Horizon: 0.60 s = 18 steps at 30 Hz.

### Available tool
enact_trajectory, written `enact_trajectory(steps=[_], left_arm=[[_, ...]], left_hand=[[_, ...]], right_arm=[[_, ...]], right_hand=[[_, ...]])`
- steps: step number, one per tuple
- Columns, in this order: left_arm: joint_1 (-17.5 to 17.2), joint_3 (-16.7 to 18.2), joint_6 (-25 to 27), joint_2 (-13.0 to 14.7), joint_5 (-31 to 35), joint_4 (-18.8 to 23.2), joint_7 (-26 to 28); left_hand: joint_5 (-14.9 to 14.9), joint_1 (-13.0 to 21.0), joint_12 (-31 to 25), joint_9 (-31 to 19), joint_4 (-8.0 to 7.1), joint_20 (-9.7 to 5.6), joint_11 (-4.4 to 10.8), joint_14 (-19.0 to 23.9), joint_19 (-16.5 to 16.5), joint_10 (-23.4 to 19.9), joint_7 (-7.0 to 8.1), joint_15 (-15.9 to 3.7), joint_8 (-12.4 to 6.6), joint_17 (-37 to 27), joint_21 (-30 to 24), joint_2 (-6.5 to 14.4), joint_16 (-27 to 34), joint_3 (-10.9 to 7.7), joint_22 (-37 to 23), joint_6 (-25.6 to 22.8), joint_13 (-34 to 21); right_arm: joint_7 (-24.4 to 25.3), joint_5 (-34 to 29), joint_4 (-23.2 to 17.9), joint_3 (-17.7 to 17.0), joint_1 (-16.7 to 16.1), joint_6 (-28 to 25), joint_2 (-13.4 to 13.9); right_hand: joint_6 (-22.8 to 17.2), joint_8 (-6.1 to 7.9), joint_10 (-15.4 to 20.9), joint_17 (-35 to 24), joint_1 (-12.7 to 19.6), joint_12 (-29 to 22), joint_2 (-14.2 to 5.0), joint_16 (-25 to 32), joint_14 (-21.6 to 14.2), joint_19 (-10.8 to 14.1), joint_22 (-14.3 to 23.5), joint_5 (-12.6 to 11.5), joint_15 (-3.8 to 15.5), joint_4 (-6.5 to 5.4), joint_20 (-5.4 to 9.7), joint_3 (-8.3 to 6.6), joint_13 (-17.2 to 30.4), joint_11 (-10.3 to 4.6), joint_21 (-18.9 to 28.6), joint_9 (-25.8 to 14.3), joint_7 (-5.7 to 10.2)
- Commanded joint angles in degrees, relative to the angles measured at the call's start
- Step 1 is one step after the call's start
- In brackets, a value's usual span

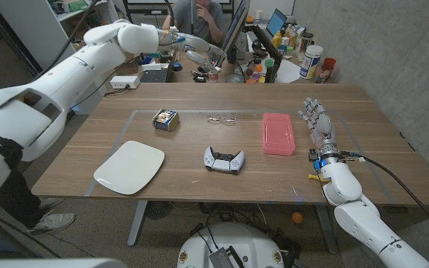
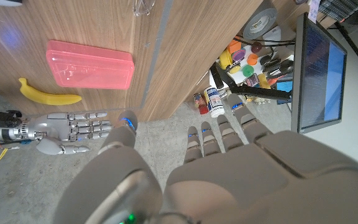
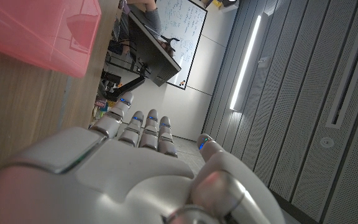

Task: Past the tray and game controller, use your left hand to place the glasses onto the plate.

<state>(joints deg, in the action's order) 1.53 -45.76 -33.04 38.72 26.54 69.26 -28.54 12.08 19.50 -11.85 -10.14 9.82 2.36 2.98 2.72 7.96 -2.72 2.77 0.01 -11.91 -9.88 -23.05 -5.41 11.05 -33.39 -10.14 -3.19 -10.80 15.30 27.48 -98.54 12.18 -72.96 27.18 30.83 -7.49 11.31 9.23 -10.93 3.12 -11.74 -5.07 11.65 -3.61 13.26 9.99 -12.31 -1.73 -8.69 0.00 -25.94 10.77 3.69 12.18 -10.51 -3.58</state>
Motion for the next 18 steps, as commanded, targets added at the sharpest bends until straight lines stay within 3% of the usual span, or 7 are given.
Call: enact_trajectory(steps=[1,8,18], left_arm=[[1.4,-2.1,-0.9,-2.1,7.0,-3.0,5.6],[2.8,-4.1,-2.6,-4.3,7.9,-7.3,7.9],[4.2,-6.7,-4.4,-5.8,9.6,-10.0,9.7]], left_hand=[[0.5,1.2,-0.4,-0.2,0.29,-0.32,0.03,0.7,0.8,-0.7,-0.1,0.0,-0.24,-0.1,0.3,-0.2,0.5,-0.01,-0.2,-0.7,-0.2],[0.7,1.9,-0.4,-0.2,0.2,-0.44,0.28,0.9,1.1,-0.9,0.04,-0.2,-0.19,-0.1,0.4,-0.3,0.5,0.12,-0.2,-1.0,-0.2],[0.9,3.1,-0.3,-0.2,0.2,-0.45,0.28,1.0,1.3,-1.0,0.18,-0.24,-0.15,-0.1,0.7,-0.6,0.4,0.33,-0.2,-1.4,-0.2]], right_arm=[[-0.6,0.3,0.6,-0.1,0.0,0.9,-0.3],[-0.5,0.2,0.6,-0.2,-0.1,0.7,-0.2],[-0.5,0.3,1.0,0.0,0.4,0.6,-0.5]], right_hand=[[-0.4,0.14,0.5,-0.1,-0.7,0.0,-1.68,0.0,-0.7,0.1,0.2,0.2,0.03,-0.03,-0.29,0.09,0.2,-0.06,-0.2,-0.1,-0.03],[-0.5,0.13,0.5,-0.1,-0.7,0.0,-1.69,-0.1,-0.6,0.1,0.2,0.2,0.02,-0.05,-0.29,0.12,0.2,-0.12,-0.2,-0.1,-0.01],[-0.5,0.09,0.6,-0.1,-0.8,0.1,-1.78,-0.1,-0.7,0.1,0.2,0.2,0.03,-0.08,-0.27,0.13,0.2,-0.17,-0.2,-0.1,0.03]])
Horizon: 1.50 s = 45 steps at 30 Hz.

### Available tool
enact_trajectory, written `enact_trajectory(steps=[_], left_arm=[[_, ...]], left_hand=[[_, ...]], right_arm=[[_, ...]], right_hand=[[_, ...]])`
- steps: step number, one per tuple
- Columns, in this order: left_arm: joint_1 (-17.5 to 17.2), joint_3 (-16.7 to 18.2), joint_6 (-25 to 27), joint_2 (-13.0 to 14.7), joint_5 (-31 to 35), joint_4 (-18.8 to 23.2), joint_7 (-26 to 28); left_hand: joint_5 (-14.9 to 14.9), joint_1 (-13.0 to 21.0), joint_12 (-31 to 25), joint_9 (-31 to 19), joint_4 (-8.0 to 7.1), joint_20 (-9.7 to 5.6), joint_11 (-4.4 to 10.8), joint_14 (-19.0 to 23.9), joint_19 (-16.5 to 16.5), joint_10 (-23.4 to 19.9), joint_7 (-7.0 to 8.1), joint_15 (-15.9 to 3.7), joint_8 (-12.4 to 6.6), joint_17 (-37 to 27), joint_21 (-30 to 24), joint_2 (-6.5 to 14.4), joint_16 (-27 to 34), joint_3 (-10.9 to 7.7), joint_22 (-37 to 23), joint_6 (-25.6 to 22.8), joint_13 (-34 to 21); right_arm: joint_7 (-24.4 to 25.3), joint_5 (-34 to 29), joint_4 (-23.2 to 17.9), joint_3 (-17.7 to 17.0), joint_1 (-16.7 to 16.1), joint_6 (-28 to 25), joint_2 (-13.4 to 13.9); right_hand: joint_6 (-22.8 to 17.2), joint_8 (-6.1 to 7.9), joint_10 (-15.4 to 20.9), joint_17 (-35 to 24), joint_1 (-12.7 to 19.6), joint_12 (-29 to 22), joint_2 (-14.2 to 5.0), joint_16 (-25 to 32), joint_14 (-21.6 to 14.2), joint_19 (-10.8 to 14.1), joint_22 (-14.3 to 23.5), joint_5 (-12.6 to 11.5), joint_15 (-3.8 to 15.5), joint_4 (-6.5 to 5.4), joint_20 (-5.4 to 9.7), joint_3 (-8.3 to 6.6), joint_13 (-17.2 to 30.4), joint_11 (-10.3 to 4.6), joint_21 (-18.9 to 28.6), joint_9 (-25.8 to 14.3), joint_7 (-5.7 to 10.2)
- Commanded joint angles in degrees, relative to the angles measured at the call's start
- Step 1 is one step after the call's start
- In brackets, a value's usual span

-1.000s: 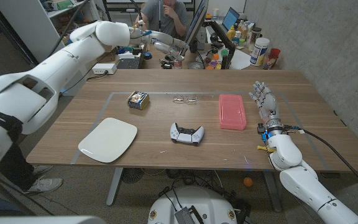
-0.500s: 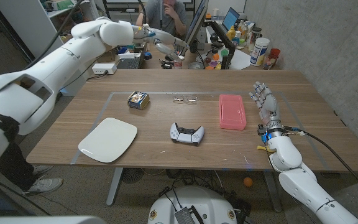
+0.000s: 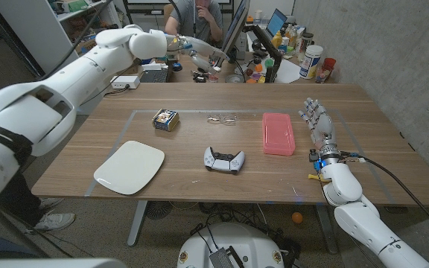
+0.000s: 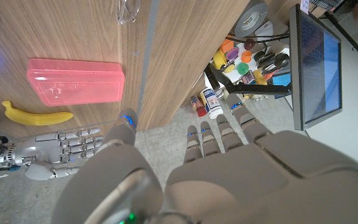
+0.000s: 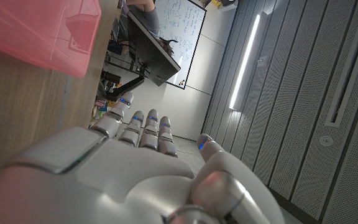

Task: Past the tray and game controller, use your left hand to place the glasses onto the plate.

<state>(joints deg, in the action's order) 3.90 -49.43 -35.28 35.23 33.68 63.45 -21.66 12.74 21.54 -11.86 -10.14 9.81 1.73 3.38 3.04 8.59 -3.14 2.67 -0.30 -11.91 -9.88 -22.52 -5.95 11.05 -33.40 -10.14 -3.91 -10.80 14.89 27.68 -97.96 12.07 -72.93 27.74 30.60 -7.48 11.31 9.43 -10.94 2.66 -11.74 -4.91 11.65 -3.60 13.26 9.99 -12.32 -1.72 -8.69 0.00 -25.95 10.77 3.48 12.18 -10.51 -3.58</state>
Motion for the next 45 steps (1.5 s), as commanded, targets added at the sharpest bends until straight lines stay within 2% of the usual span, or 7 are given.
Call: enact_trajectory(steps=[1,12,18,25,45], left_arm=[[1.9,-3.2,-2.2,-2.4,2.5,-4.5,2.8],[2.8,-5.5,-1.9,-2.1,6.3,-4.3,3.9],[2.5,-6.7,-1.0,-1.0,10.7,-2.2,6.6],[2.7,-7.4,-1.0,-1.8,11.0,-3.6,6.5],[5.2,-13.3,-3.4,-7.7,10.8,-17.3,12.8]], left_hand=[[0.3,1.2,-0.3,-0.2,0.23,0.21,-0.11,0.6,0.6,-0.6,0.28,0.02,-0.13,-0.1,0.2,-0.1,0.3,0.36,-0.2,-0.7,-0.2],[0.7,3.1,0.0,-0.2,0.41,0.12,-0.17,0.1,0.6,-0.3,0.64,-0.07,0.01,-0.1,0.7,-0.7,0.0,0.64,-0.1,-0.7,-0.2],[0.9,4.1,0.1,-0.2,0.43,0.27,-0.22,0.0,0.4,-0.2,0.74,-0.05,0.22,-0.1,1.0,-1.0,-0.1,0.78,-0.2,-0.4,-0.2],[1.1,5.1,0.2,-0.2,0.29,0.15,-0.18,0.1,0.6,-0.3,0.89,-0.14,0.39,-0.1,1.2,-1.4,0.0,1.1,-0.2,-0.2,-0.2],[1.3,5.6,0.4,-0.2,-0.63,0.4,-0.19,-0.1,0.4,0.1,0.79,-0.21,0.93,-0.1,2.0,-1.9,-0.1,2.5,-0.3,0.4,-0.2]], right_arm=[[-0.1,0.1,0.5,0.1,0.5,0.0,-0.3],[-0.1,0.2,1.1,0.3,0.9,-0.2,-0.5],[-0.2,0.4,1.3,0.5,1.3,-0.3,-0.6],[0.1,0.1,1.0,0.6,1.8,-0.8,-0.4],[0.2,0.3,1.0,0.6,2.5,-1.9,-0.1]], right_hand=[[-0.5,0.08,0.4,-0.1,-0.3,0.1,-1.94,-0.1,-0.7,0.1,0.2,0.2,0.03,-0.08,-0.27,0.13,0.2,0.04,-0.2,-0.1,0.03],[-0.6,0.06,0.4,-0.1,-0.4,0.1,-2.03,-0.2,-0.7,0.0,0.2,0.1,0.0,-0.1,-0.25,0.13,0.2,0.05,-0.3,-0.1,0.06],[-0.6,0.03,0.5,0.0,-0.4,0.2,-2.08,-0.2,-0.7,0.1,0.2,0.1,0.04,-0.11,-0.2,0.12,0.2,0.05,-0.3,-0.1,0.07],[-0.6,0.0,0.5,0.0,-0.4,0.2,-2.18,-0.2,-0.7,0.0,0.2,0.1,0.02,-0.1,-0.16,0.08,0.2,-0.01,-0.3,-0.1,0.08],[-0.6,-0.06,0.4,0.0,-0.3,0.3,-2.3,-0.3,-0.7,0.0,0.2,0.1,0.03,-0.05,-0.19,0.01,0.2,0.05,-0.3,-0.1,0.11]])
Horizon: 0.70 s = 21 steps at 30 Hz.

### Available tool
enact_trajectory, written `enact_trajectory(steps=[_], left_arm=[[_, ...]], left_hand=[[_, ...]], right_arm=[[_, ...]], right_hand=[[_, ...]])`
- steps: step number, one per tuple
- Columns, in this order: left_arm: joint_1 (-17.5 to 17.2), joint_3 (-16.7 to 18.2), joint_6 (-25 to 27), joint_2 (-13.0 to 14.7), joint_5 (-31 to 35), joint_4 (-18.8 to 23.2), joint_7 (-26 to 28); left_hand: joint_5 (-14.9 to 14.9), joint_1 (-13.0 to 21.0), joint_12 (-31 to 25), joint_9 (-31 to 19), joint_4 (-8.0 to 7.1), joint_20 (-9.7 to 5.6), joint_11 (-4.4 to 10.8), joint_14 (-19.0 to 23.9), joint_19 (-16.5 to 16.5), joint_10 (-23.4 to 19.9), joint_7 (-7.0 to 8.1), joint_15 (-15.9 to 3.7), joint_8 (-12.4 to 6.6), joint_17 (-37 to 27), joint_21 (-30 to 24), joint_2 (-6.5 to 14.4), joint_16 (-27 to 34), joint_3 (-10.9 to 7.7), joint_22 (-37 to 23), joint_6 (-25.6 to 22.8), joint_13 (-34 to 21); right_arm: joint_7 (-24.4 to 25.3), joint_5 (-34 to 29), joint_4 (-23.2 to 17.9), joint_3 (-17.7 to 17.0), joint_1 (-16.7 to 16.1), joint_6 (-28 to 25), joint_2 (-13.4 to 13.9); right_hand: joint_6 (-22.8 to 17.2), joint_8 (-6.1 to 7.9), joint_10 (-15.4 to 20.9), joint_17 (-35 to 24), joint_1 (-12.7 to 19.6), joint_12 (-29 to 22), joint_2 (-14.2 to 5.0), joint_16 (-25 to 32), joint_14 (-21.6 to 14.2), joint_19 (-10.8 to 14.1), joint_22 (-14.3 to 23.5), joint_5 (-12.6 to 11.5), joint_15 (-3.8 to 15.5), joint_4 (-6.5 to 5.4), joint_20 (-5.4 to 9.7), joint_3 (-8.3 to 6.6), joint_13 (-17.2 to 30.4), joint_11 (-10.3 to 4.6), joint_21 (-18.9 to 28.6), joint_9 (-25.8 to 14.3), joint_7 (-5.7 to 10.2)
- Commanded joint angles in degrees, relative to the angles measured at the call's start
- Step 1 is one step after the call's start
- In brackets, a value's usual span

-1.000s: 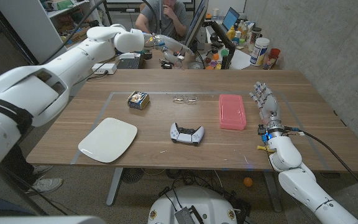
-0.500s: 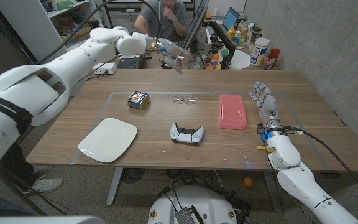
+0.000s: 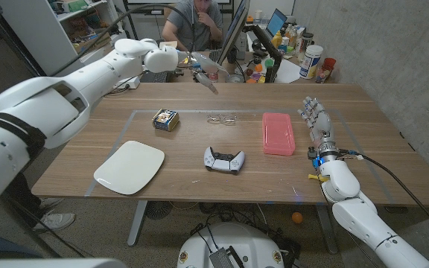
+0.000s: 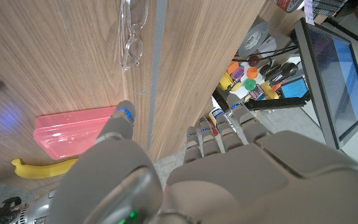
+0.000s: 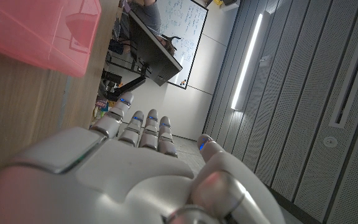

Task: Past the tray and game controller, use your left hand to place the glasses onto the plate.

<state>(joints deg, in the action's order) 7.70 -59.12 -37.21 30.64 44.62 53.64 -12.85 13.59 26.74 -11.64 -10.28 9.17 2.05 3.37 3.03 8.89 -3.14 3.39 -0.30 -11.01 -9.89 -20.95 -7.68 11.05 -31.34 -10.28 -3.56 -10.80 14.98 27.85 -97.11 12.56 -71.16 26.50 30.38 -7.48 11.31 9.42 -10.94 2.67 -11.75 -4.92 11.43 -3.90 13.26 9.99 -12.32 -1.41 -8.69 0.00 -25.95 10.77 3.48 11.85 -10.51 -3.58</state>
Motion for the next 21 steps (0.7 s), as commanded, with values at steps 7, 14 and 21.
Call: enact_trajectory(steps=[7,14,21], left_arm=[[1.8,-6.0,-1.4,-4.2,0.4,-9.6,6.1],[2.6,-8.1,-1.8,-5.6,0.3,-12.4,7.2],[3.1,-9.8,-1.7,-6.5,0.4,-14.1,8.3]], left_hand=[[0.6,0.7,0.2,-0.1,-0.15,0.33,-0.26,0.1,0.0,0.1,-0.04,0.08,0.05,-0.2,0.7,-0.1,-0.1,0.75,-0.1,0.0,-0.2],[0.6,1.0,0.1,-0.1,-0.27,0.5,-0.17,0.4,-0.1,-0.2,-0.05,0.12,0.06,-0.2,0.9,0.0,0.1,1.05,-0.2,-0.1,-0.3],[0.7,1.2,0.1,-0.1,-0.37,0.65,-0.2,0.3,-0.3,-0.2,0.0,0.17,0.08,-0.2,1.1,0.0,0.0,1.36,-0.2,-0.1,-0.3]], right_arm=[[-0.2,0.3,1.0,0.3,1.1,-0.5,0.1],[-1.0,1.1,2.0,0.6,1.9,-0.6,0.0],[-1.4,1.4,2.7,0.8,2.4,-0.4,0.0]], right_hand=[[-0.6,-0.09,0.5,0.0,-0.4,0.3,-2.27,-0.1,-0.4,0.0,0.2,0.1,-0.28,-0.06,-0.23,0.04,0.2,0.04,0.0,-0.1,0.09],[-0.6,-0.11,0.4,0.0,-0.5,0.4,-2.21,-0.1,-0.3,0.0,0.2,0.1,-0.24,-0.08,-0.16,0.1,0.2,-0.05,-0.1,-0.1,0.11],[-0.5,-0.15,0.4,0.0,-0.5,0.4,-2.16,-0.2,-0.2,-0.1,0.2,0.1,-0.27,-0.12,-0.09,0.16,0.2,-0.02,-0.1,-0.1,0.14]])
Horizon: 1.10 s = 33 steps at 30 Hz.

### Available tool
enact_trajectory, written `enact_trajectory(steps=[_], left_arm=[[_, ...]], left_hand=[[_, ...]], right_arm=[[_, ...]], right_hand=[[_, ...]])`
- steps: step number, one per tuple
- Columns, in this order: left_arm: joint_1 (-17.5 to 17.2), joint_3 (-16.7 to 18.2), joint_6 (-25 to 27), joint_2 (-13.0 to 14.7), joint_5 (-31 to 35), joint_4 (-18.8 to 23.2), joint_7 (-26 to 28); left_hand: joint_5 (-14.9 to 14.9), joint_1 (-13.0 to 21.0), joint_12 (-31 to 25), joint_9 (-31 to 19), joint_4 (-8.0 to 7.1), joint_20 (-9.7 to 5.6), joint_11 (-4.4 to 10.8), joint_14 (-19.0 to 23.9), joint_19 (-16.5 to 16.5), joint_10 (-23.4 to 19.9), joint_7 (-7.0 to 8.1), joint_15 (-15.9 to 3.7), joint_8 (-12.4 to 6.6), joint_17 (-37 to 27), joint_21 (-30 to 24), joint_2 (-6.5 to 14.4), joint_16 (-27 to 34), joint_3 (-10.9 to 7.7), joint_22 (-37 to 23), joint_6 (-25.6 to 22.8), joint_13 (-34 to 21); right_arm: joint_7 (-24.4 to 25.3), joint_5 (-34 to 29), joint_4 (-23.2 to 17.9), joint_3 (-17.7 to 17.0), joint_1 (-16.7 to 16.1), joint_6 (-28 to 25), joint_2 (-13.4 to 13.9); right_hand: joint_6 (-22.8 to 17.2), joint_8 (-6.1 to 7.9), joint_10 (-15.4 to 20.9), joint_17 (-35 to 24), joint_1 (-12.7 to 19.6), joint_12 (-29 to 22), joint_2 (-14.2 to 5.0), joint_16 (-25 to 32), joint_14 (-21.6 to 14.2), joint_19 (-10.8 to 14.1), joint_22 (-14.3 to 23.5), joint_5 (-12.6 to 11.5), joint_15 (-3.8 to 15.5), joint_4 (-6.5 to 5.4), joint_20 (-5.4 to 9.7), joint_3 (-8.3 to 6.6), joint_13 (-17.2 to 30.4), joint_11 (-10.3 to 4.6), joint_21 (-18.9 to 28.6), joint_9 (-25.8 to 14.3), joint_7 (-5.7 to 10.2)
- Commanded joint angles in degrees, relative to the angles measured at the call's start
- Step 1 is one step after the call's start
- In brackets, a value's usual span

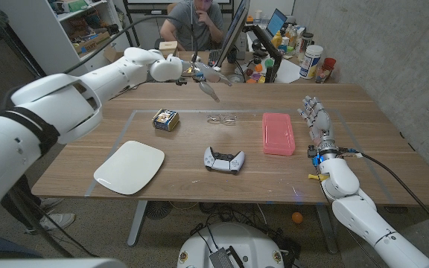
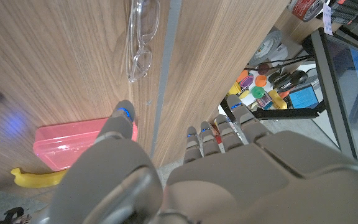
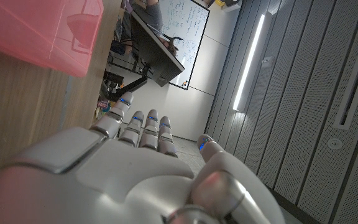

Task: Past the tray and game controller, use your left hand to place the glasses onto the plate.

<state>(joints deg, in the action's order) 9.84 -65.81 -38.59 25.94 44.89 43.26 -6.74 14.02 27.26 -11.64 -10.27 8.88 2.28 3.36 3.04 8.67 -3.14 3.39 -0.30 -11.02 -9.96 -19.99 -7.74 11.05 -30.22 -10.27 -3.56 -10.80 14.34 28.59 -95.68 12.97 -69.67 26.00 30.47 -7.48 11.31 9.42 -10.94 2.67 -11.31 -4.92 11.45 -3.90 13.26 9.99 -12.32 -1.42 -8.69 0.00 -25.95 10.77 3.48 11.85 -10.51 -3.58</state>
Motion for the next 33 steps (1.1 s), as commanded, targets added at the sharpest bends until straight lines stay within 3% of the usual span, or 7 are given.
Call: enact_trajectory(steps=[1,7,23,33], left_arm=[[1.1,-3.4,-0.2,-1.9,0.3,-3.9,2.5],[1.3,-5.6,0.9,-2.1,2.6,-3.8,4.6],[1.7,-9.3,0.0,-4.7,1.9,-9.5,6.0],[1.2,-11.7,2.2,-3.2,5.1,-6.2,8.9]], left_hand=[[0.3,0.7,0.1,-0.1,-0.09,0.44,-0.21,0.3,-0.1,-0.2,0.01,0.21,0.1,-0.1,0.2,0.1,0.0,0.26,-0.2,0.0,-0.3],[0.4,0.9,0.1,-0.1,-0.18,0.36,-0.16,0.3,-0.1,-0.2,-0.05,0.12,0.1,-0.1,0.4,0.1,0.0,0.53,-0.2,-0.1,-0.3],[0.6,1.6,0.2,-0.1,-0.4,0.37,-0.11,0.3,-0.1,-0.2,-0.06,-0.12,0.11,-0.1,0.8,0.4,0.0,1.25,-0.2,-0.2,-0.3],[0.7,2.0,0.2,-0.1,-0.47,0.32,0.02,0.4,0.0,-0.2,-0.03,-0.13,0.06,-0.1,1.1,0.6,-0.1,1.65,-0.2,-0.5,-0.3]], right_arm=[[-0.8,0.7,1.3,0.4,1.0,0.1,-0.1],[-1.3,1.2,1.2,0.5,1.0,-0.6,0.4],[-2.0,2.1,1.4,0.8,1.1,-1.3,1.0],[-2.2,2.5,1.3,0.8,1.1,-1.8,1.4]], right_hand=[[-0.5,-0.14,0.4,0.0,-0.5,-0.1,-2.16,-0.2,-0.2,-0.1,0.2,0.1,-0.26,-0.13,-0.1,0.16,0.2,-0.05,-0.1,-0.1,0.12],[-0.6,-0.15,0.3,-0.1,-0.6,0.0,-2.16,-0.2,-0.1,-0.3,0.2,0.1,-0.23,-0.16,-0.03,0.2,0.2,-0.11,-0.2,-0.2,0.22],[-0.6,-0.15,0.3,-0.1,-0.7,0.0,-2.2,-0.3,0.2,-0.4,0.2,0.0,-0.3,-0.26,-0.01,0.29,0.3,-0.11,-0.2,-0.2,0.3],[-1.1,0.02,0.9,-0.1,-0.8,-0.2,-2.23,-0.3,0.1,-0.5,0.2,0.0,-0.26,-0.31,-0.02,0.35,0.3,-0.15,-0.2,-0.2,0.31]])
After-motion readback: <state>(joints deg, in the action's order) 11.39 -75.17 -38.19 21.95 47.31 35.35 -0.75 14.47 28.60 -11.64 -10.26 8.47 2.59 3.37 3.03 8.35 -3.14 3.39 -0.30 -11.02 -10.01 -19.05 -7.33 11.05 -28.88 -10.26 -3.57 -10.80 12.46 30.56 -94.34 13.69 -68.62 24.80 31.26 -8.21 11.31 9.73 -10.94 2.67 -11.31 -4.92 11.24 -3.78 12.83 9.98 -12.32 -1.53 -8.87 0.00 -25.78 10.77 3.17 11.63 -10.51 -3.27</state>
